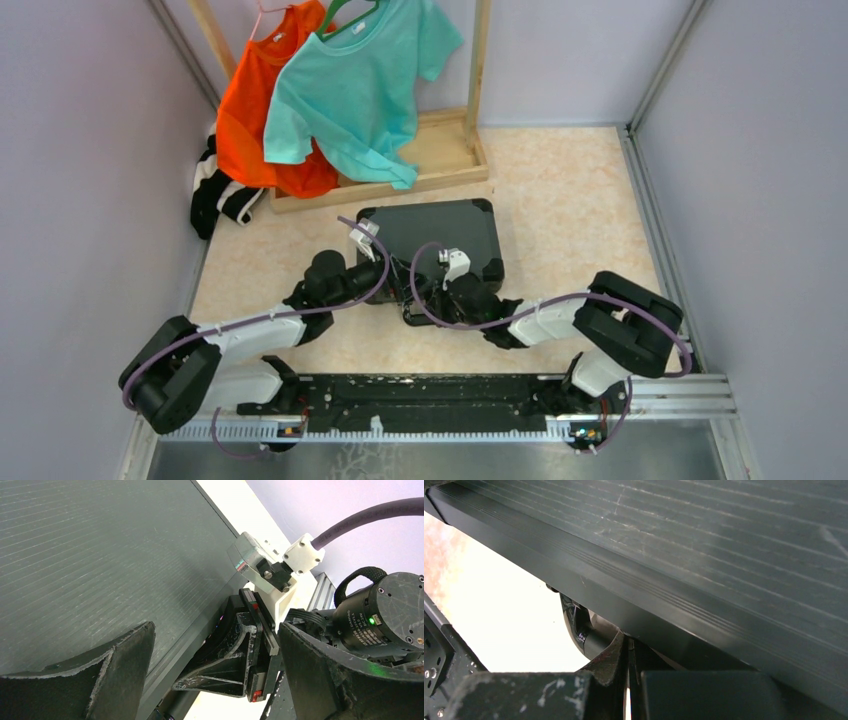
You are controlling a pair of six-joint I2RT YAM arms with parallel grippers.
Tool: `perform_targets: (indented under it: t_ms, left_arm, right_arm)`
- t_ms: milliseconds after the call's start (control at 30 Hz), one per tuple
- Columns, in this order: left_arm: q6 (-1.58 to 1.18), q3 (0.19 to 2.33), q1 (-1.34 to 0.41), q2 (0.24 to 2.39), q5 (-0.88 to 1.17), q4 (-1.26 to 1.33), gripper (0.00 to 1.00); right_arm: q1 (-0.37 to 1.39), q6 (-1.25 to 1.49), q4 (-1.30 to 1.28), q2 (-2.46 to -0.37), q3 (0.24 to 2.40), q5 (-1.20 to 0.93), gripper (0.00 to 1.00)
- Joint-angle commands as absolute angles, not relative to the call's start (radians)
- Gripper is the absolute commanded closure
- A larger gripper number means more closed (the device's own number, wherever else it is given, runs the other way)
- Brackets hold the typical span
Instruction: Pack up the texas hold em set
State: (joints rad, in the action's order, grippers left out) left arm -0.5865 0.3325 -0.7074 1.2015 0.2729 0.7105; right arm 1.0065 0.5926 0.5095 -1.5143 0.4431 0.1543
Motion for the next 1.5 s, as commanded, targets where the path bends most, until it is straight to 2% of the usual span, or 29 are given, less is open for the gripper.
perform_targets:
  t_ms: [0, 367, 467, 1000, 1467]
  left_arm:
    - [-0.618, 0.244, -0.710, 1.232, 0.255, 0.406, 0.01]
    - [-0.620, 0.250, -0.710, 1.230, 0.268, 0.405, 0.01]
    - [-0.620, 0.250, -0.710, 1.229, 0.270, 0.407, 0.01]
    - [-0.709, 0.288, -0.701, 1.237, 0.246, 0.340, 0.01]
    - [-0.742, 0.284, -0.679, 1.198, 0.245, 0.312, 0.01]
  right_arm:
    - [0.868, 0.581, 0.349, -1.545, 0.414, 0.357, 1.00]
    - [0.905, 0.549, 0.243, -1.242, 0.428, 0.309, 1.00]
    - [0.920, 0.539, 0.212, -1.213, 0.454, 0.313, 1.00]
    - [1.189, 0.478, 0.085, -1.347, 0.621, 0.559, 1.00]
    - [1.240, 0.493, 0.122, -1.413, 0.633, 0.626, 1.00]
